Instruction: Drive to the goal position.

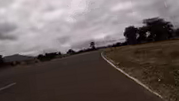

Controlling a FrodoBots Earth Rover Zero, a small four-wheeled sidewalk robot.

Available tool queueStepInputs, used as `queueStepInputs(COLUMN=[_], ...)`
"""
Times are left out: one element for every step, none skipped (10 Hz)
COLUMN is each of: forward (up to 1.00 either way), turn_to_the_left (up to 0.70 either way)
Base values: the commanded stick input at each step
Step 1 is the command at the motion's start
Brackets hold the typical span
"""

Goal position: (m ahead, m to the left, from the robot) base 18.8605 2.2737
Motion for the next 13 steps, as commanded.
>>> queueStepInputs(forward=[0.5,0.5,0.5,0.5,0.5,0.5,0.5,0.5,0.5,0.5,0.5,0.5,0.5], turn_to_the_left=[0.0,0.0,0.0,0.0,0.0,0.0,0.0,0.0,0.0,0.0,0.0,0.0,0.0])
